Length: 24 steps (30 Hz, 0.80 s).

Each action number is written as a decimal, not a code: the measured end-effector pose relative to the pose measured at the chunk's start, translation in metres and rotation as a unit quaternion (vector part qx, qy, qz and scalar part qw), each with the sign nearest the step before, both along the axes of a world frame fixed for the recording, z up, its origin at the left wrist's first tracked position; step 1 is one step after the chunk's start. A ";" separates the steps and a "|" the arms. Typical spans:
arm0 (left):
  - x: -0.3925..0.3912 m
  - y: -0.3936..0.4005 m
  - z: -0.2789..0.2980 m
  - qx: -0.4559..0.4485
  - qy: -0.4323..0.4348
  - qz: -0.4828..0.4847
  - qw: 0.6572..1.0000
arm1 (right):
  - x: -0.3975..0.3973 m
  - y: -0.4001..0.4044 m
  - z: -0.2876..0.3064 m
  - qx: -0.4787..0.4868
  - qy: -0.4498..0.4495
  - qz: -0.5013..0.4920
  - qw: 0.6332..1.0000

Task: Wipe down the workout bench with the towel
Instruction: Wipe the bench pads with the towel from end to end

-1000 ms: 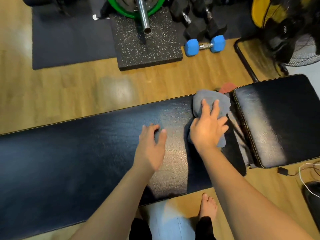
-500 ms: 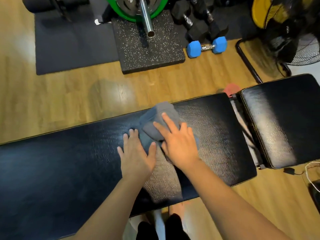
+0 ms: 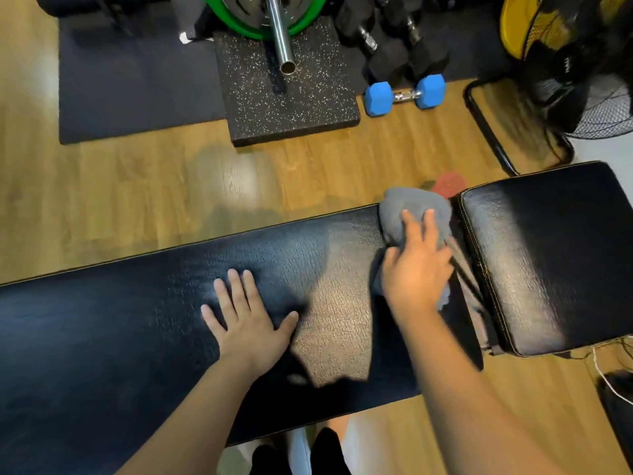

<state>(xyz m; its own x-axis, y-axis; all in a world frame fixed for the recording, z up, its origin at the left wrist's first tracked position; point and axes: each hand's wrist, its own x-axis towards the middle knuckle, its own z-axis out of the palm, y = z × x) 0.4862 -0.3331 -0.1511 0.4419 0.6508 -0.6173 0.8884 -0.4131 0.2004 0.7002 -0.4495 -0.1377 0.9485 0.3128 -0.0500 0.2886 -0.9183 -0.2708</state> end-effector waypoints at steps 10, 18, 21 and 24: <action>-0.002 0.003 0.002 -0.017 -0.019 0.012 1.000 | -0.103 -0.015 0.000 -0.037 -0.012 0.444 0.895; -0.004 0.001 -0.001 -0.004 -0.023 0.012 1.000 | -0.033 -0.065 -0.001 -0.034 0.001 0.167 0.985; -0.005 0.005 0.000 -0.012 -0.019 0.000 1.000 | -0.048 -0.047 -0.003 -0.036 0.002 0.014 0.999; -0.005 0.008 0.002 -0.021 -0.016 -0.018 0.999 | -0.081 -0.017 -0.002 -0.048 0.031 -0.089 0.994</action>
